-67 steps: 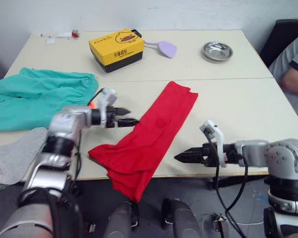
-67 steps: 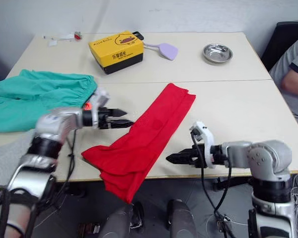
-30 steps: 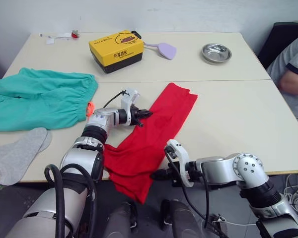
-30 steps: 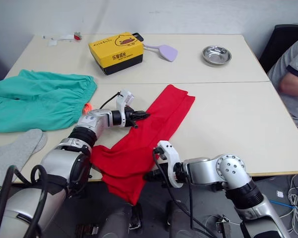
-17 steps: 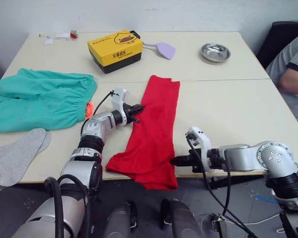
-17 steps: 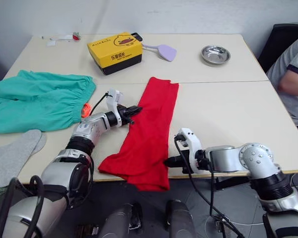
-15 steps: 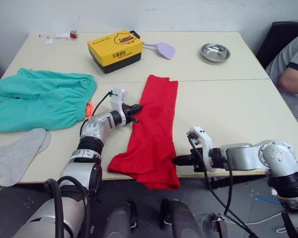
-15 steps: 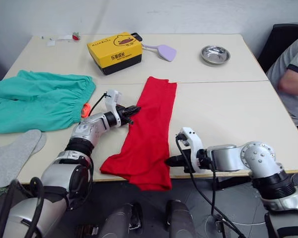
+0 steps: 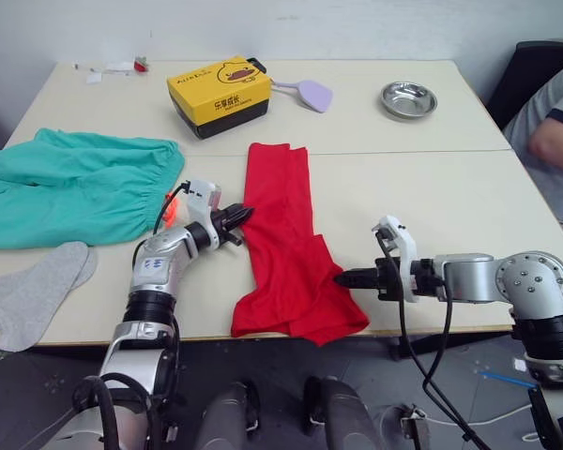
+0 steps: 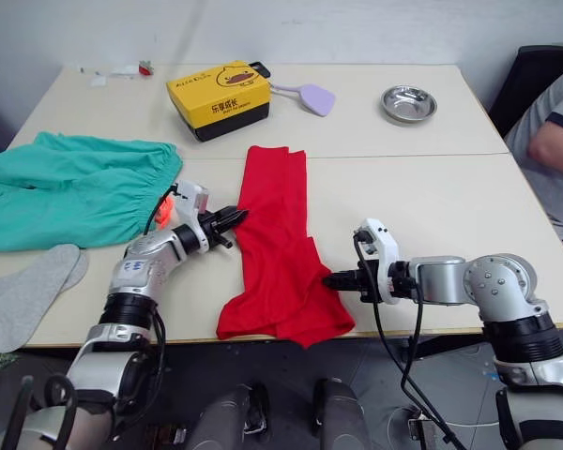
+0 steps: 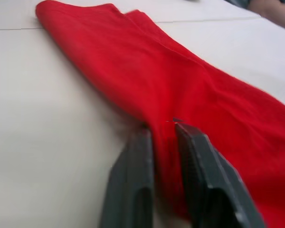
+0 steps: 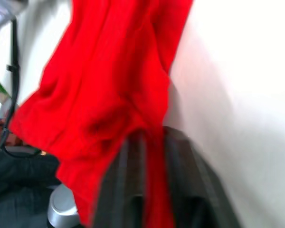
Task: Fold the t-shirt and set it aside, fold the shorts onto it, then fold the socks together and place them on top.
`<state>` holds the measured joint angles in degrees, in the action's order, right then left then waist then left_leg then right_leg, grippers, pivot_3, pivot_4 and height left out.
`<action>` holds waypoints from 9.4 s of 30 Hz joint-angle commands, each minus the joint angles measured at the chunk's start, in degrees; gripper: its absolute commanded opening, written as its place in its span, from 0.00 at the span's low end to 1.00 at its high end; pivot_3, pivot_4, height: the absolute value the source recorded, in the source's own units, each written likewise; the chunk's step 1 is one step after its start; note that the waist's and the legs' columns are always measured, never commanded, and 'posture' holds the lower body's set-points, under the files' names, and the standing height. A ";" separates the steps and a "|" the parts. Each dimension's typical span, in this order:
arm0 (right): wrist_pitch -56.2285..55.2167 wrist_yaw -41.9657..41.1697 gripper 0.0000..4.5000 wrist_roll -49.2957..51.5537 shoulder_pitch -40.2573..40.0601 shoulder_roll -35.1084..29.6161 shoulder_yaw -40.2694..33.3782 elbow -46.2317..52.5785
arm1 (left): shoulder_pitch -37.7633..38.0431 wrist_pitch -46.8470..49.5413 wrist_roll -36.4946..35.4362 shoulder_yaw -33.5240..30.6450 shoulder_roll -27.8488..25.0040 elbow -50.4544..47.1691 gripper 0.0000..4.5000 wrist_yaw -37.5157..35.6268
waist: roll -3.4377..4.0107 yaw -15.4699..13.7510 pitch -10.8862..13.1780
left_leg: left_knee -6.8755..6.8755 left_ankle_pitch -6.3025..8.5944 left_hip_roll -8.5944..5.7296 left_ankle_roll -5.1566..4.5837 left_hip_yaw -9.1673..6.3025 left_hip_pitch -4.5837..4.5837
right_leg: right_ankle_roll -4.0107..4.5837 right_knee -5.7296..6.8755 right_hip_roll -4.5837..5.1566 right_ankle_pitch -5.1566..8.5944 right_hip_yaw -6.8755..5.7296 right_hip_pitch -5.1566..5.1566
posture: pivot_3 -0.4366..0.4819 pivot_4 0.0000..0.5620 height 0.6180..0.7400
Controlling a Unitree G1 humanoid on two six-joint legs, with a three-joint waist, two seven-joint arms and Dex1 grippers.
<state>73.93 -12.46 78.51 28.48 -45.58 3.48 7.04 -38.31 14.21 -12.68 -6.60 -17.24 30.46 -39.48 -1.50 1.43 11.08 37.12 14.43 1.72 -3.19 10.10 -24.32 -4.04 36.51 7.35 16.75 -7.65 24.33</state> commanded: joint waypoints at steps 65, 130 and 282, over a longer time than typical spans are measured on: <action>-112.19 -57.08 0.00 -63.30 -23.18 -7.64 8.93 -3.91 | 23.36 -54.37 -10.32 24.17 -29.66 -21.43 0.01 -43.59 | 0.81 -0.09 0.02 | 0.01 0.89 0.04 -0.08 -0.15 1.03 | -0.01 -0.61 0.13 0.00 -0.07 -1.16 | 0.48 0.27 1.00; -58.12 -11.41 0.22 -62.09 30.39 29.62 -10.15 -50.99 | -26.52 -12.50 -6.51 -9.62 -2.76 39.43 0.30 3.47 | 0.90 1.65 0.19 | 0.21 0.17 -0.05 -0.19 0.09 0.06 | -0.40 -0.27 -0.20 -0.18 -0.04 -0.43 | 0.48 0.27 1.00; 10.32 -18.17 1.00 -35.53 -2.07 14.17 -11.08 4.63 | 27.03 -7.37 -16.77 -2.81 -24.88 -36.26 1.00 -28.94 | 0.91 0.43 0.10 | -0.17 0.59 0.03 0.13 -0.19 0.26 | 0.02 -0.69 0.06 -0.15 -0.11 -0.44 | 0.48 0.27 1.00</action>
<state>81.75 -33.28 43.19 26.89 -34.07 -9.40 11.48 -11.87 6.84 -28.80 -8.09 -41.34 -3.91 -68.41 -0.58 1.86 11.19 36.92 15.01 1.76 -3.06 9.92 -24.06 -4.02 35.82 7.41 16.60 -7.76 23.90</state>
